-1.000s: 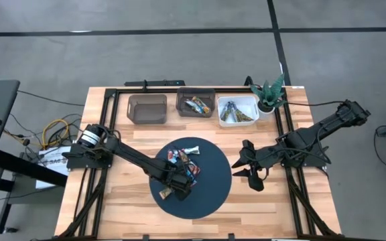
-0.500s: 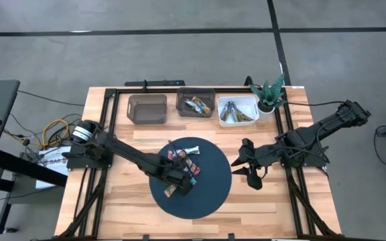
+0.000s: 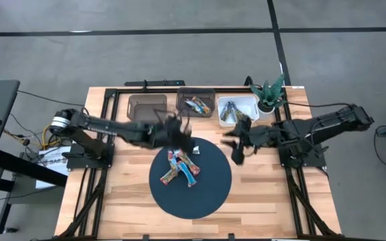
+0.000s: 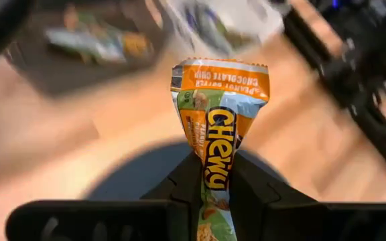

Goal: Pick and place Granola Bars by type
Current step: Put the yellow granola bar into the right black bin

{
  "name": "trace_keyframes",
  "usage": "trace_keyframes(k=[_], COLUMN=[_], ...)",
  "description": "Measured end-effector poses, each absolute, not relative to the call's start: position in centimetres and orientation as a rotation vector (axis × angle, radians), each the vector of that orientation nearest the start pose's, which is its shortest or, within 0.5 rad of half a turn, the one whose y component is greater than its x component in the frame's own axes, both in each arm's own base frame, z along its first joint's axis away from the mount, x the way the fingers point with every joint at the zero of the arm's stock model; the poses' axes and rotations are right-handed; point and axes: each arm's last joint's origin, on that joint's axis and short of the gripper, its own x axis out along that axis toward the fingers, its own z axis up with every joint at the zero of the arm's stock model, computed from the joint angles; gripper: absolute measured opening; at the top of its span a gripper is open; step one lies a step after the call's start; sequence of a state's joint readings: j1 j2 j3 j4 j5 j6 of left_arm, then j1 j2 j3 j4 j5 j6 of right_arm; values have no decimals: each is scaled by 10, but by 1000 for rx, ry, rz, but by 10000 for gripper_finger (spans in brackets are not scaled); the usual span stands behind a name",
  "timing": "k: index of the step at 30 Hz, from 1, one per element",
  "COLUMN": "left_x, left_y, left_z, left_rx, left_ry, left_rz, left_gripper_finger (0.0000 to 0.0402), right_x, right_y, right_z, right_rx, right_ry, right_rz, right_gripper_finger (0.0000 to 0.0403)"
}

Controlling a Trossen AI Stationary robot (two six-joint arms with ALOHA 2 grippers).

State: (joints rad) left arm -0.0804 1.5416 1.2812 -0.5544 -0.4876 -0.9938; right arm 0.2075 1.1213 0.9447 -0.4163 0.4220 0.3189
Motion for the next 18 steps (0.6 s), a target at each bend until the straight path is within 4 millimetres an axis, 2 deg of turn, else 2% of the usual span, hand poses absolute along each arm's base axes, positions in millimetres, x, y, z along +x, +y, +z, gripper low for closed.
trace_keyframes(k=[6,13,18], left_x=[330,318,310], left_y=[53,125,164], left_z=[301,308,307], left_rx=[-635,-615,-611], left_ry=[464,399,356], left_rz=[801,805,765], left_gripper_finger=[50,50,50], right_x=[234,234,233], right_y=[4,-21,-31], right_z=[306,307,307], right_rx=[109,136,149], right_ry=[484,477,464], right_rz=[-542,-641,-678], right_gripper_finger=[127,125,124])
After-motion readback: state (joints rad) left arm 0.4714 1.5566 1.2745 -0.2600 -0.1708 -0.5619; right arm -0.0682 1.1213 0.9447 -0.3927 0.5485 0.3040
